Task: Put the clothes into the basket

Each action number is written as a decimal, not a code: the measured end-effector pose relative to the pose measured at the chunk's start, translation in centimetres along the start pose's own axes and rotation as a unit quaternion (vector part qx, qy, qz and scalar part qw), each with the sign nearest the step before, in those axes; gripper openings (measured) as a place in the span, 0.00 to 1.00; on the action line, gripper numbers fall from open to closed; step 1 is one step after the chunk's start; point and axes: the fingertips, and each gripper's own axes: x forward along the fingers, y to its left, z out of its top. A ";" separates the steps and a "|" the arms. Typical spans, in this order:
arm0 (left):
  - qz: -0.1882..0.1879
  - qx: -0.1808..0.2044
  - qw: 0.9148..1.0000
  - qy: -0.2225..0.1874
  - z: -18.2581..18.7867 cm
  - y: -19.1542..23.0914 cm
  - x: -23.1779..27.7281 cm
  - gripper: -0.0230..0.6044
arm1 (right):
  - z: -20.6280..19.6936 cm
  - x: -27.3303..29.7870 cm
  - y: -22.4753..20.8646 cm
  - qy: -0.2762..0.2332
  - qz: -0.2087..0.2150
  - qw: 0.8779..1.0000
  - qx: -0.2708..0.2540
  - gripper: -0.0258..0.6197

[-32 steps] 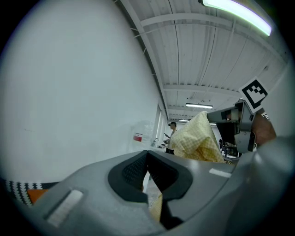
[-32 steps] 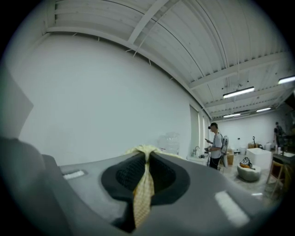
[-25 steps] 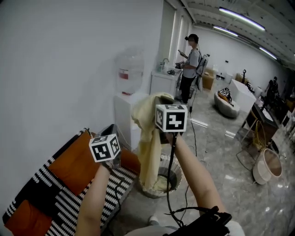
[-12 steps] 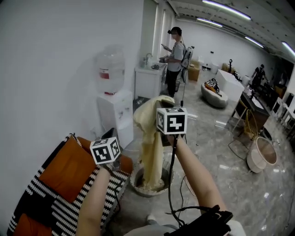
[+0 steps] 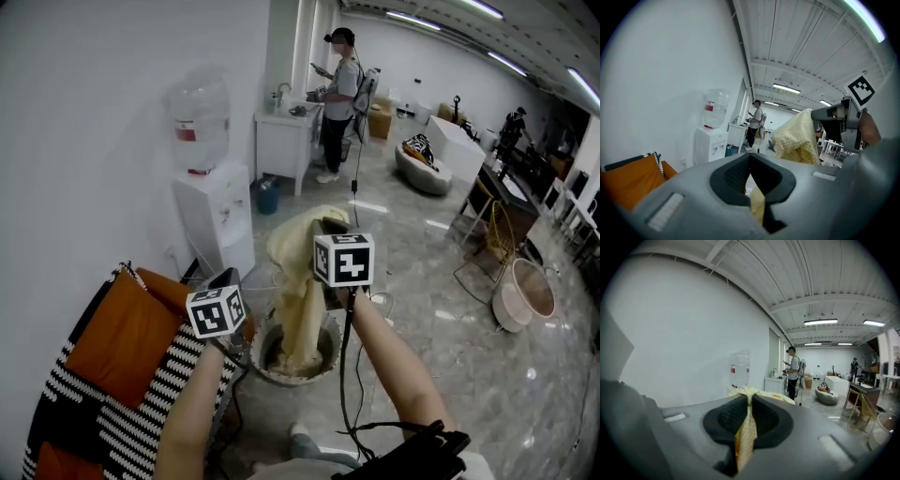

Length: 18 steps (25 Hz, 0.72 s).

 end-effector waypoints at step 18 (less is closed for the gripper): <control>0.012 -0.030 0.993 0.118 -13.3 -0.7 5.9 0.04 | -17.0 5.3 -2.7 0.129 0.029 0.990 0.041 0.09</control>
